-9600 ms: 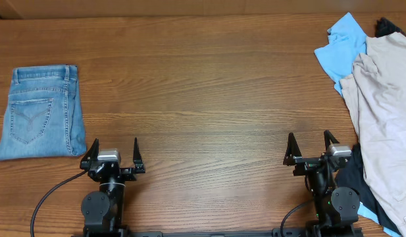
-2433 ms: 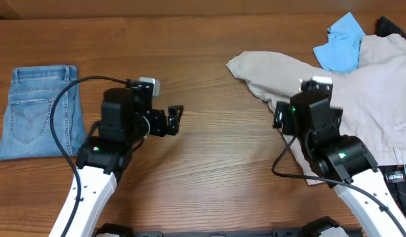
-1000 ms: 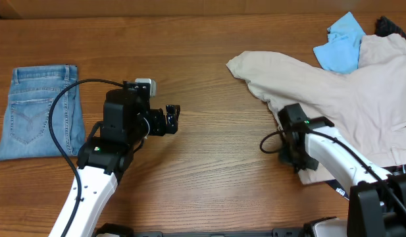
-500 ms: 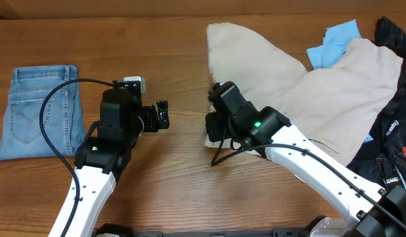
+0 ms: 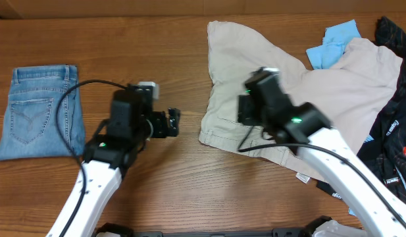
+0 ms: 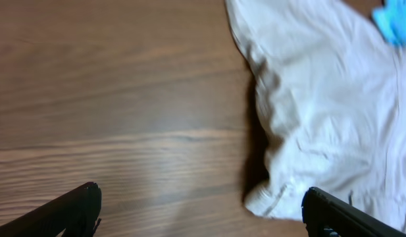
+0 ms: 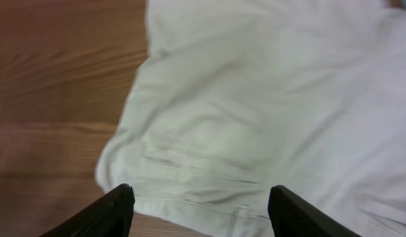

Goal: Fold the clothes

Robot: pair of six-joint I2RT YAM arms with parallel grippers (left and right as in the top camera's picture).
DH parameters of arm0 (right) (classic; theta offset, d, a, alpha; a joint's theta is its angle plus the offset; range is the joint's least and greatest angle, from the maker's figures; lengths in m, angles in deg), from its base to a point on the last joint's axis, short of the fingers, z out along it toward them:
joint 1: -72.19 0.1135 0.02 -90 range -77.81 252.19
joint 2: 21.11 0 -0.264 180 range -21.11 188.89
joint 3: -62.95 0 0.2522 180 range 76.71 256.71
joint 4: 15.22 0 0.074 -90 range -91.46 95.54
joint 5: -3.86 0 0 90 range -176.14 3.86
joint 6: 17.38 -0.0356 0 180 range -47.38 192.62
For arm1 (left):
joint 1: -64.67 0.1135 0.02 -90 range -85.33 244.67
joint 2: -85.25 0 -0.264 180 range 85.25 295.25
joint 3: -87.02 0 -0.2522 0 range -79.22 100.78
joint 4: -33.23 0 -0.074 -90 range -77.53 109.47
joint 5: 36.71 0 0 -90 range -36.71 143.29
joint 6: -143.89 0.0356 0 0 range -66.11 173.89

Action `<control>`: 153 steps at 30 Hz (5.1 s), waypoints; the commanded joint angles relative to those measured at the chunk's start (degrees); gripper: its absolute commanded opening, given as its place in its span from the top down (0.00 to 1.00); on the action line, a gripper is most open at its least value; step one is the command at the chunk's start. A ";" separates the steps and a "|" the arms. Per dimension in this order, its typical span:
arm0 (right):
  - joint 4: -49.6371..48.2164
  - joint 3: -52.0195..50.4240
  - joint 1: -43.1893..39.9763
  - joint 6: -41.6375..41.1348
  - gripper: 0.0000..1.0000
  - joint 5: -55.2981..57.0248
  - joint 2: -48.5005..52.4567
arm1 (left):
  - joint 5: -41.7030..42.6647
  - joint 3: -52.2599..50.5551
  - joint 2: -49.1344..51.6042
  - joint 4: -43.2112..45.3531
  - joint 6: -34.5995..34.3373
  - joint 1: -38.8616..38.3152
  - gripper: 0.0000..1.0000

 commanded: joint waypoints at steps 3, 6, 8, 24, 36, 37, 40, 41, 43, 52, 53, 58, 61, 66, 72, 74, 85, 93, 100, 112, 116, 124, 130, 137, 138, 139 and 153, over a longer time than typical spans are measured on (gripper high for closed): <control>5.20 1.25 -6.64 -0.74 0.31 1.64 -4.83 | 1.55 1.05 8.28 2.23 4.42 -5.75 0.00; 7.98 1.25 -9.07 -0.74 0.31 1.64 -5.05 | 2.54 1.05 12.59 3.48 9.42 -7.74 0.00; 9.55 1.22 -10.80 -0.76 0.31 1.64 -5.05 | 4.96 1.05 16.61 5.29 16.48 -9.09 0.00; 10.01 1.22 -11.98 -0.72 0.31 1.92 -5.05 | 8.48 1.07 28.06 16.83 22.80 -11.52 0.96; 10.62 1.22 -12.00 -0.76 0.31 4.22 -5.05 | 0.81 6.97 17.18 13.49 18.60 13.94 0.96; 10.56 1.22 -12.00 -0.76 0.31 4.22 -5.05 | 0.87 8.00 17.20 13.49 16.81 16.06 0.95; 10.58 1.22 -12.00 -0.76 0.31 4.22 -5.05 | 1.53 9.88 17.20 13.29 12.52 20.55 0.23; 10.58 1.22 -12.00 -0.76 0.31 4.22 -5.05 | 1.66 10.29 17.20 12.66 11.28 21.38 0.21; 10.62 1.22 -12.00 -0.76 0.31 4.22 -5.05 | 6.60 10.75 17.18 10.14 8.92 22.01 0.07; 10.64 1.22 -16.46 -6.71 0.23 3.58 -5.05 | 11.56 10.78 17.20 -10.16 9.57 7.50 0.00; 10.56 1.22 -17.92 -6.67 0.23 2.64 -5.05 | 9.49 10.78 17.20 -11.13 10.14 4.90 0.00; 11.89 1.22 -27.34 -6.54 0.22 -0.98 -5.05 | 1.36 10.75 17.20 -12.02 13.94 -10.40 0.00; 12.39 1.22 -31.87 -5.42 0.22 -1.01 -5.05 | -6.49 10.43 17.20 -14.08 14.10 -18.95 0.00; 12.50 1.22 -35.82 -4.55 0.22 -0.96 -5.05 | -7.82 9.70 17.44 -17.31 13.86 -27.12 0.00; 12.52 1.22 -37.97 -4.31 0.21 -0.98 -5.05 | -13.90 8.66 18.95 -17.90 16.52 -36.96 0.00; 12.55 1.20 -37.97 -3.50 0.21 -0.98 -5.05 | -14.14 8.66 19.98 -18.16 16.87 -38.80 0.00; 12.74 1.18 -37.97 -3.50 0.21 -0.98 -5.05 | -12.07 8.66 30.40 -23.37 16.00 -40.81 0.20; 12.79 1.18 -37.97 -3.50 0.21 -1.01 -5.05 | -12.07 8.68 30.38 -23.12 16.11 -40.79 0.02; 12.72 1.18 -37.97 -3.50 0.21 -0.98 -5.05 | -14.05 14.53 29.83 -22.95 16.26 -41.11 0.00; 12.76 1.18 -37.97 -3.48 0.21 -0.98 -5.05 | -15.39 14.01 31.63 -20.15 16.48 -41.00 0.00; 12.76 1.18 -37.97 -3.48 0.21 -0.98 -5.05 | -15.28 14.01 34.64 -20.33 17.07 -41.00 0.05; 12.70 1.18 -37.97 -3.48 0.21 -0.96 -5.05 | -15.67 14.99 35.69 -22.69 17.59 -41.03 0.63; 12.72 1.18 -37.97 -3.45 0.21 -0.72 -5.05 | -16.65 21.00 28.46 -30.23 14.45 -41.00 0.96; 12.74 1.18 -38.60 -2.29 0.21 -0.83 -5.05 | -24.57 29.27 12.48 -42.75 13.35 -40.98 0.96; 12.74 1.18 -38.60 -1.99 0.21 -0.83 -5.05 | -24.44 30.75 10.64 -44.15 13.38 -41.00 0.96; 12.74 1.18 -38.60 -1.97 0.21 -0.81 -5.05 | -23.96 32.89 8.44 -45.94 13.40 -41.07 0.96; 12.63 1.18 -38.62 -1.97 0.21 -0.74 -5.05 | -11.21 58.36 -2.75 -58.38 13.42 -47.39 0.95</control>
